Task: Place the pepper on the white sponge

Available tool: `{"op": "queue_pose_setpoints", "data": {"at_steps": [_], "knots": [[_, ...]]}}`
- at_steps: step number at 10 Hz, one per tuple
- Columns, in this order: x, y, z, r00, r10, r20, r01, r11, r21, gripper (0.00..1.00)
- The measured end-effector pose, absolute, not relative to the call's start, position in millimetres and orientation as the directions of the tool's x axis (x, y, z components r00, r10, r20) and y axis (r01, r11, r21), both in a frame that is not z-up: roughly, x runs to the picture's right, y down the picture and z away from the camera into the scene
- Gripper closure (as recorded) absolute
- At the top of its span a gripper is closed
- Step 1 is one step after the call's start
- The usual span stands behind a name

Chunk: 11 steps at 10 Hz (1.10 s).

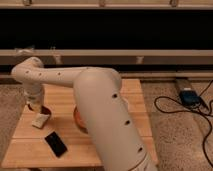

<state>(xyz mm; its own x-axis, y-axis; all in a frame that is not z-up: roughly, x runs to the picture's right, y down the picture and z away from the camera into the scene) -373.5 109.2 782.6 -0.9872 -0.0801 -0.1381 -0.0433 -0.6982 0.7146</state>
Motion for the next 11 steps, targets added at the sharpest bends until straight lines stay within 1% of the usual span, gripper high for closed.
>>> {"op": "queue_pose_setpoints", "data": {"at_steps": [1, 4, 9, 10, 11], "knots": [[-385.4, 116.3, 780.1, -0.986, -0.046, -0.161, -0.085, -0.691, 0.718, 1.00], [-398.1, 134.6, 791.1, -0.985, 0.036, -0.169, -0.150, -0.665, 0.731, 1.00], [-400.8, 146.3, 806.4, -0.986, 0.086, -0.141, -0.163, -0.642, 0.749, 1.00], [-401.9, 149.0, 808.0, -0.986, 0.098, -0.134, -0.165, -0.640, 0.750, 0.98], [-401.0, 150.5, 811.4, -0.987, 0.107, -0.123, -0.163, -0.639, 0.752, 0.91]]}}
